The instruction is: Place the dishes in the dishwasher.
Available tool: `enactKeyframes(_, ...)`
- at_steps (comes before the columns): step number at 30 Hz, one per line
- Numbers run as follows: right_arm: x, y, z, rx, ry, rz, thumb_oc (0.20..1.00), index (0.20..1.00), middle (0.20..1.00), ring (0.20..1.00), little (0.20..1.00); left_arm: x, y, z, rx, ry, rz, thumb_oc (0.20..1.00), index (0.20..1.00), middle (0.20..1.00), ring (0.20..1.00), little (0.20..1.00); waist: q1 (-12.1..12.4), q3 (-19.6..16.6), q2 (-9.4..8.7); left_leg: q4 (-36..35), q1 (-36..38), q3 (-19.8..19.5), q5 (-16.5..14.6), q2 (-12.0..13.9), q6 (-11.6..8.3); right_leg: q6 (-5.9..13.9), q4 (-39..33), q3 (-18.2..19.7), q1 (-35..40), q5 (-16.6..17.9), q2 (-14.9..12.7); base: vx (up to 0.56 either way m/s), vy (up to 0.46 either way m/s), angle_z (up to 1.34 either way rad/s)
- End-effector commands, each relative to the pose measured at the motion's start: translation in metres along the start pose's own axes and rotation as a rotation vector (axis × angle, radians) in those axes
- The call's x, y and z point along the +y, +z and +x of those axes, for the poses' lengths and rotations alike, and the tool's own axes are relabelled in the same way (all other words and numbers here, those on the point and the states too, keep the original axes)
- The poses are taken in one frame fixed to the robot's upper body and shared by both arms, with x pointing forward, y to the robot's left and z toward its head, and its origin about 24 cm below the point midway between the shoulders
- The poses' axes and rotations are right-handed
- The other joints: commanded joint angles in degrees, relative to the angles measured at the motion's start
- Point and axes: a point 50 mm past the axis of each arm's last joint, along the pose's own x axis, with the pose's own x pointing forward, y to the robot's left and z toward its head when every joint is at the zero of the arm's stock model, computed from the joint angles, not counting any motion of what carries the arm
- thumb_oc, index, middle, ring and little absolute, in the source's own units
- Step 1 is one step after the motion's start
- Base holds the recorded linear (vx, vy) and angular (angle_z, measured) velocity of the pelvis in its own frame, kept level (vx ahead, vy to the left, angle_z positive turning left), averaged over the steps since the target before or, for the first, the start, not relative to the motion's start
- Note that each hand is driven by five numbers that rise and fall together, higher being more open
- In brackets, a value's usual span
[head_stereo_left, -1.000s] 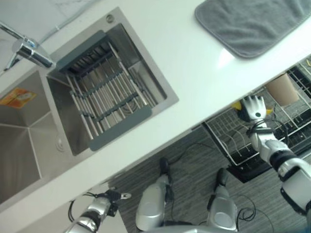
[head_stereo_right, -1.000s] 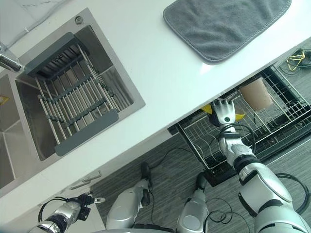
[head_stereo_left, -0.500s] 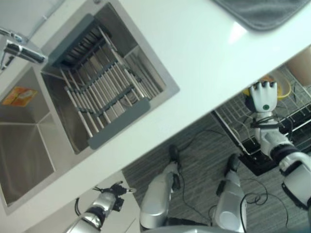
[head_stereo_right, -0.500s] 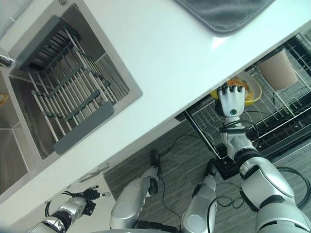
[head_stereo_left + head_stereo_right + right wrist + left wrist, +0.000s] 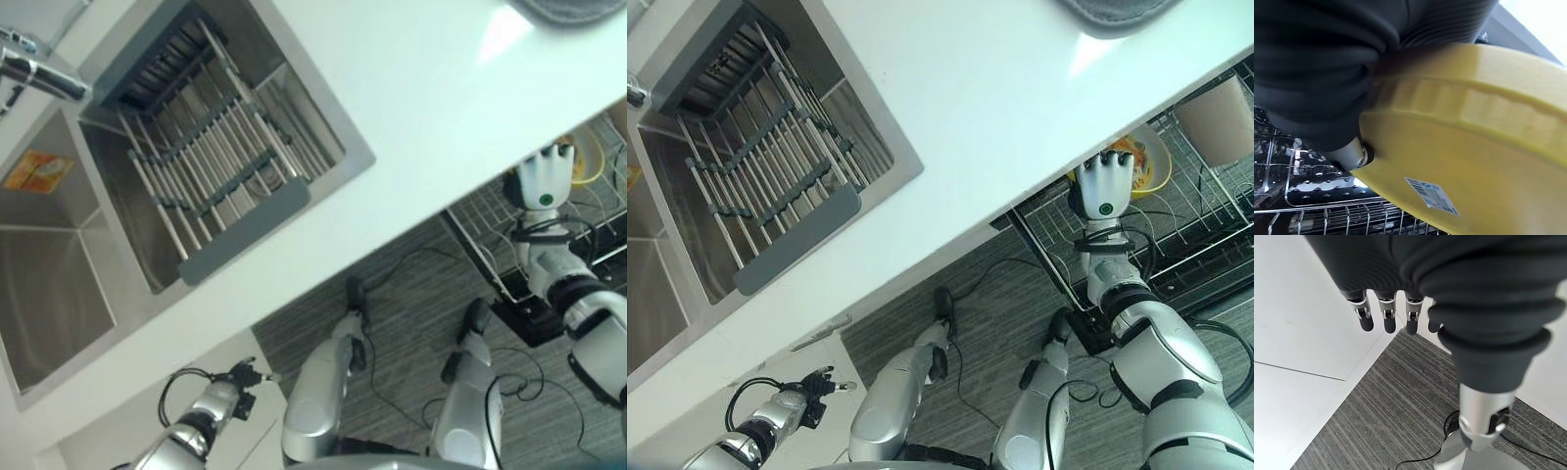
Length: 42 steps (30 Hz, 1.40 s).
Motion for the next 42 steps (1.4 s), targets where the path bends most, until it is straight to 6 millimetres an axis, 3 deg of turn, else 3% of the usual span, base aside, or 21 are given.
enactKeyframes(1,-0.047,0.001,0.088,-0.01,-0.433,-0.043,0.2,0.2,0.2,0.2,0.2,0.007,0.0,0.0,0.024,0.021,0.055,1.0,1.0,1.0,1.0,1.0,3.0,0.6,3.21,3.2,-0.7,-2.6,-5.3,-1.4,-2.37,0.59,10.7,-2.0,-4.5,-6.1,0.4,0.04,0.036,0.0)
enactKeyframes(9,-0.054,-0.007,0.092,0.04,-0.54,-0.141,0.2,0.2,0.2,0.2,0.2,-0.001,0.003,0.001,0.001,-0.004,0.044,1.0,1.0,1.0,1.0,1.0,3.1,0.6,5.17,3.5,-3.6,-3.1,-3.6,-2.2,-1.76,-0.4,10.3,-1.3,-7.0,-4.6,0.9,-0.05,0.059,-0.04)
enactKeyframes(10,-0.054,-0.007,0.09,0.044,-0.546,-0.141,0.2,0.2,0.2,0.2,0.2,-0.003,0.001,0.0,0.004,-0.009,0.045,1.0,1.0,1.0,1.0,1.0,3.1,0.6,5.14,3.4,-2.6,-3.1,-4.6,-2.5,-2.23,0.37,10.9,-1.0,-6.4,-6.1,0.4,0.09,0.047,0.0)
enactKeyframes(21,-0.059,-0.013,0.101,0.107,-0.552,-0.062,0.2,0.2,0.2,0.2,0.2,-0.001,-0.004,-0.001,0.003,-0.015,0.044,1.0,1.0,1.0,1.0,1.0,3.9,0.6,5.23,2.9,-4.4,-2.9,-3.8,-2.0,-2.45,0.71,11.3,-1.8,-8.3,-5.6,0.3,0.01,0.003,0.0)
enactKeyframes(22,-0.057,-0.012,0.102,0.105,-0.514,-0.036,0.42,0.42,0.42,0.42,0.42,0.0,-0.004,-0.001,0.005,-0.015,0.044,1.0,1.0,1.0,1.0,1.0,3.9,0.6,5.24,2.9,-4.4,-2.9,-3.8,-1.9,-2.5,0.73,11.4,-1.8,-8.4,-5.7,0.2,0.0,0.0,0.0)
enactKeyframes(23,-0.055,-0.011,0.103,0.116,-0.474,-0.011,0.831,0.831,0.831,0.831,0.831,0.0,-0.004,-0.001,0.007,-0.016,0.042,1.0,1.0,1.0,1.0,1.0,3.9,0.6,5.28,2.9,-4.5,-2.8,-3.8,-1.9,-2.53,0.71,11.4,-1.8,-8.5,-5.7,0.2,0.0,0.0,0.0)
enactKeyframes(24,-0.042,-0.008,0.096,0.226,-0.326,0.257,1.0,1.0,1.0,1.0,1.0,0.0,-0.004,-0.001,0.006,-0.018,0.035,1.0,1.0,1.0,1.0,1.0,4.0,0.6,5.27,2.7,-4.7,-1.8,-3.6,-1.4,-2.85,0.85,11.8,-2.5,-8.8,-5.6,-0.2,0.0,0.0,0.0)
enactKeyframes(26,-0.032,-0.007,0.092,0.284,-0.201,0.359,1.0,1.0,1.0,1.0,1.0,0.0,-0.003,0.0,0.005,-0.02,0.031,1.0,1.0,1.0,1.0,1.0,3.9,0.6,5.31,2.4,-4.6,-1.5,-3.5,-1.3,-2.95,0.89,11.7,-2.7,-8.7,-5.6,-0.3,0.01,0.02,0.0)
enactKeyframes(27,-0.015,-0.007,0.079,0.408,-0.002,0.513,1.0,1.0,1.0,1.0,1.0,-0.001,-0.003,0.0,0.006,-0.026,0.029,1.0,1.0,1.0,1.0,1.0,3.7,0.6,5.53,2.2,-4.5,-1.0,-3.4,-1.1,-3.08,0.84,11.8,-2.7,-8.9,-5.6,-0.5,0.02,0.047,0.02)
enactKeyframes(31,0.006,-0.005,0.057,0.514,0.236,0.594,1.0,1.0,1.0,1.0,1.0,-0.005,-0.005,0.0,0.004,-0.037,0.034,1.0,1.0,1.0,1.0,1.0,3.4,0.6,6.26,2.3,-3.8,-0.7,-3.3,-1.1,-3.28,0.66,12.6,-2.7,-8.7,-5.8,-1.2,0.03,0.036,0.02)
enactKeyframes(42,0.003,-0.005,0.061,0.558,0.212,0.623,1.0,1.0,1.0,1.0,1.0,-0.014,-0.005,0.0,0.008,-0.051,0.042,1.0,1.0,1.0,1.0,1.0,2.9,0.6,6.5,2.8,-2.7,0.8,-3.5,-0.4,-3.69,0.61,13.9,-2.7,-8.3,-6.0,-2.4,0.03,0.012,0.02)
